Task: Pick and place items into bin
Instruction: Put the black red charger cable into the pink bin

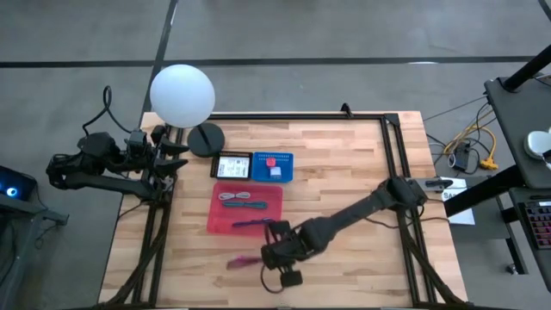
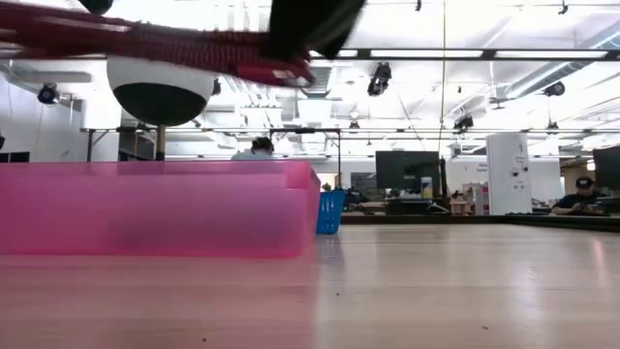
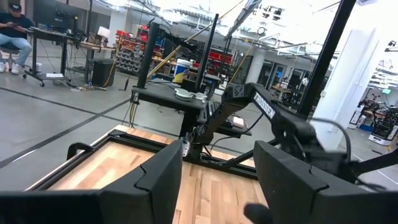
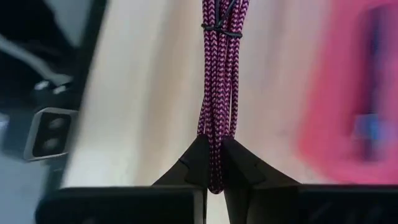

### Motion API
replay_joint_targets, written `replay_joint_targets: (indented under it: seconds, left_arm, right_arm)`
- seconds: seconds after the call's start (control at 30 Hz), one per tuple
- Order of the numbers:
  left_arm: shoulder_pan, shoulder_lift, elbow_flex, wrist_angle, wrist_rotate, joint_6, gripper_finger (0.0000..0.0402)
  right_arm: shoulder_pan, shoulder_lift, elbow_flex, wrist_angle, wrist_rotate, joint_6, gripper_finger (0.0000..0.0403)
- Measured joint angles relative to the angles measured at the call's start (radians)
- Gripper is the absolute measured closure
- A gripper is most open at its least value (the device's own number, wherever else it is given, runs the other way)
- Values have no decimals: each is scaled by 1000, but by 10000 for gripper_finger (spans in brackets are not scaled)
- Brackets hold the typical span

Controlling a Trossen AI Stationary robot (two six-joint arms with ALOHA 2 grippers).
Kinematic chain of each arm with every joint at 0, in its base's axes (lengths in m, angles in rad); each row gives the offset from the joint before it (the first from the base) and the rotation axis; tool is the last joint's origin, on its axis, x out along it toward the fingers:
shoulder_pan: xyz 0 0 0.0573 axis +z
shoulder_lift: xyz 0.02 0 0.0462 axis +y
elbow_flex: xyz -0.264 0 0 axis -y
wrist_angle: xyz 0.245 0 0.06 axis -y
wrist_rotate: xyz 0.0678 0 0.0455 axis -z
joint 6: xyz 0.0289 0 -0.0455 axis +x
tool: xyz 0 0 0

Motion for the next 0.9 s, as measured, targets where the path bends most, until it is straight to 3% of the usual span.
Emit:
replay_joint_targets:
  seconds: [0.27,0.53,0.73,0.9]
  left_arm:
    - [0,0,0,0,0,-1,219]
    - [0,-2,0,0,0,-2,219]
    - [0,-3,0,0,0,-2,219]
    - [0,-9,0,0,1,-4,219]
  right_arm:
    - [-147,-1,132,-100,44,-69,389]
    - [-307,1,120,-102,-8,-146,390]
    - [-370,53,107,-102,-178,-204,390]
    - [-375,98,105,-93,-186,-219,390]
